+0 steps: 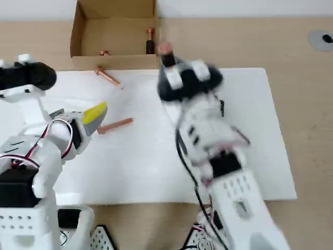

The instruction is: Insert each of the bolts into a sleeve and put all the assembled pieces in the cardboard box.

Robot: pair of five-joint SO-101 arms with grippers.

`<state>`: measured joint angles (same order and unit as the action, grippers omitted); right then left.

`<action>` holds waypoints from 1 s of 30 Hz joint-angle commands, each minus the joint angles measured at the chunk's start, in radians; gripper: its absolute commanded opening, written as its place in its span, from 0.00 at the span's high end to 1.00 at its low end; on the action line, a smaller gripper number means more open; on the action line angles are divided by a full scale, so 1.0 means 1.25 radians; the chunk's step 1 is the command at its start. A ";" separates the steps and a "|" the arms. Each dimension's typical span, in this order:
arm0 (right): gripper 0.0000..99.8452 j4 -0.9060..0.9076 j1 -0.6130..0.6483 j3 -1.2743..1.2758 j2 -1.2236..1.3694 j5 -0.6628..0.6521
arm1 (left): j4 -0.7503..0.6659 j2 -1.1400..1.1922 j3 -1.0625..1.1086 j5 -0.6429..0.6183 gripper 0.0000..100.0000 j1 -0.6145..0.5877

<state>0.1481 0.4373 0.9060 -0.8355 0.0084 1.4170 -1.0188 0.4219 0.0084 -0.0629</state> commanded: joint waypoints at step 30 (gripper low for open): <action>0.99 0.151 -0.047 -1.869 1.804 -0.010 | -0.096 -0.002 0.021 0.010 0.66 -0.280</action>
<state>0.2908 0.3759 -1.1301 1.3203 0.0100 1.3096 -1.0188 0.4480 0.0161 -0.3989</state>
